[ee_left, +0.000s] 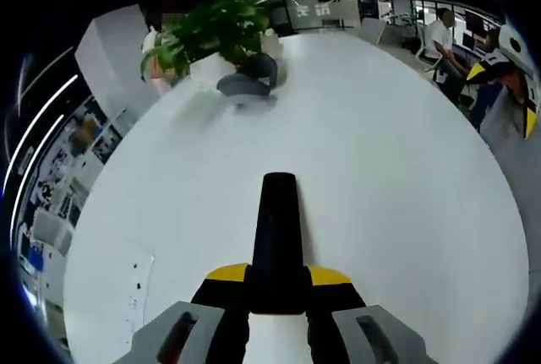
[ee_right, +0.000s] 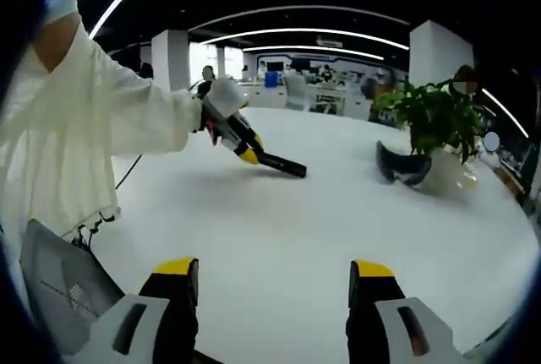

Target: Press the specified remote control buttons in sequence, fully releasing each button before pressing the next.

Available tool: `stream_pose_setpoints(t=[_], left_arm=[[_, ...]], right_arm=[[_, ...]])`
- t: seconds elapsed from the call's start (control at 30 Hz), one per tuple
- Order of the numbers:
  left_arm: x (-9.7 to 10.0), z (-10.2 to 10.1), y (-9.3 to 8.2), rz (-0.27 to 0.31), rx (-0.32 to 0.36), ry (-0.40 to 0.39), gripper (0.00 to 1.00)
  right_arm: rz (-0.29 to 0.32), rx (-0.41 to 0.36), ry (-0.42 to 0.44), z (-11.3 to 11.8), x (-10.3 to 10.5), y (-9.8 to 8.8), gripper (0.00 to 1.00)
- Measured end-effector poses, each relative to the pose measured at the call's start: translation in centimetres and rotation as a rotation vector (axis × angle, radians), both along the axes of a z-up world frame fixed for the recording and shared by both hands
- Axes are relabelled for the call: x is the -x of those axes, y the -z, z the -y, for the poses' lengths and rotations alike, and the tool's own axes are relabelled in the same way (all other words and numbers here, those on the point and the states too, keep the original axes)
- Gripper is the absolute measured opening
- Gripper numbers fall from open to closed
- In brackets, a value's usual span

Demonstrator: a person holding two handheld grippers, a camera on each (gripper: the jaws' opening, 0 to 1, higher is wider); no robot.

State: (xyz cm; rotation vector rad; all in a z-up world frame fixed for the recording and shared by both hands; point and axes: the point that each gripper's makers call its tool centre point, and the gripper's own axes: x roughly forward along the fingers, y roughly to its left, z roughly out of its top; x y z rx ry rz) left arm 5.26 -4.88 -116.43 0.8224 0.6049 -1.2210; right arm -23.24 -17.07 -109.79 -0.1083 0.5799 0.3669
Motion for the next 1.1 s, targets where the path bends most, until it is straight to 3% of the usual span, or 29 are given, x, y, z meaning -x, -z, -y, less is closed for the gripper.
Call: stream_pose_setpoints(t=[0.43,0.87,1.1], left_arm=[[-2.0,-0.7,2.5,0.006,-0.101,0.006,0.23],[-2.9,-0.4,1.8,0.042,-0.121,0.028,0.24],[-3.4,-0.7,1.8,0.071,-0.128,-0.052,0.30]], right_arm=[[-0.011,0.001,-0.006,-0.1,0.2,0.2,0.72],[-0.010,-0.009,0.000,-0.1,0.1,0.0,0.73],[-0.007,-0.013,0.003,0.0,0.2,-0.1,0.75]])
